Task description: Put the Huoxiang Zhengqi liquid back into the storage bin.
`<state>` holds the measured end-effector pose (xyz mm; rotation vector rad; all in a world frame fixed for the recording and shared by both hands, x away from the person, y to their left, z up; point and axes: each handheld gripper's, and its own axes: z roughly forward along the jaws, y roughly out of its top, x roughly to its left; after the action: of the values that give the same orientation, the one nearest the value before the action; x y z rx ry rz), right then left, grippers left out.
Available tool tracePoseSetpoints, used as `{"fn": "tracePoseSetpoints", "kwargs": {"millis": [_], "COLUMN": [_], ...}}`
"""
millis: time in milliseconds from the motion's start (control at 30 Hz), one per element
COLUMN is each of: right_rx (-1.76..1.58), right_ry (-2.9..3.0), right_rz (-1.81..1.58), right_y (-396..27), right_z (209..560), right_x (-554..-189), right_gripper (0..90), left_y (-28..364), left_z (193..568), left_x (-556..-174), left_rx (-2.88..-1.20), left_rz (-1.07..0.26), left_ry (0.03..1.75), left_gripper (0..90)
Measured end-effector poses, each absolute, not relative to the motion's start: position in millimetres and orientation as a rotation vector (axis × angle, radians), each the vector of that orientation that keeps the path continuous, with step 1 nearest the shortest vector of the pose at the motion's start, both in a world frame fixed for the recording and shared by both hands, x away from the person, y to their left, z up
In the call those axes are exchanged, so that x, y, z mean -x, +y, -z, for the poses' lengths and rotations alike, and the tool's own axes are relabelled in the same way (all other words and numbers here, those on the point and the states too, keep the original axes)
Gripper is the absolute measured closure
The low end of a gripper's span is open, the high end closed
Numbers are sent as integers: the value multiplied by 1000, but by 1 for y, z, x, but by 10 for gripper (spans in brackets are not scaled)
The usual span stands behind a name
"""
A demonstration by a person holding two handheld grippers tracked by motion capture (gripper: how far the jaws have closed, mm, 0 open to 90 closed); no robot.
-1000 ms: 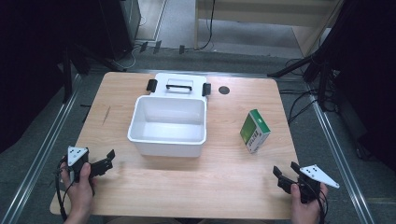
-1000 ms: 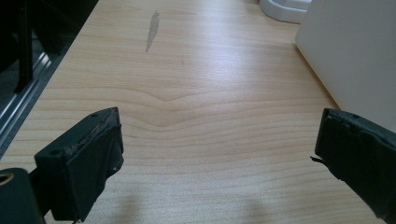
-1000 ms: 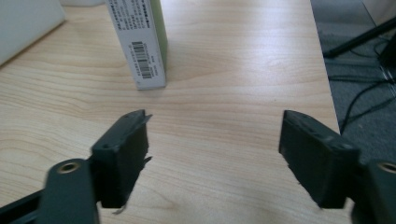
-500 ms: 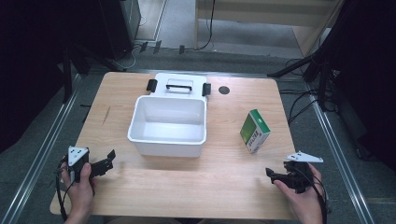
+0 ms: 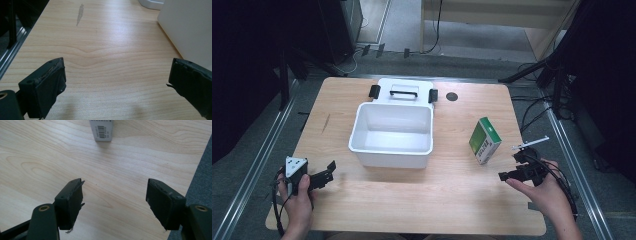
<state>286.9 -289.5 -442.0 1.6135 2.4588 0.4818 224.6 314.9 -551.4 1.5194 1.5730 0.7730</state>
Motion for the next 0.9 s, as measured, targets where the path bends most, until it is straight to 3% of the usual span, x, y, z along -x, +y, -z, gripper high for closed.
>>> {"fn": "tracePoseSetpoints", "kwargs": {"millis": [633, 900], "right_rx": [-1626, -1663], "right_ry": [2579, 2589], "right_rz": [-195, -155], "right_y": [-250, -237], "right_z": [390, 379], "right_x": [-323, -356], "right_gripper": [292, 257], "left_y": [316, 316], "left_z": [551, 551], "left_x": [-225, -225], "left_rx": [-1520, -1521], "left_rz": [-765, -759], "left_ry": [1578, 1582], "left_gripper": [20, 20]}}
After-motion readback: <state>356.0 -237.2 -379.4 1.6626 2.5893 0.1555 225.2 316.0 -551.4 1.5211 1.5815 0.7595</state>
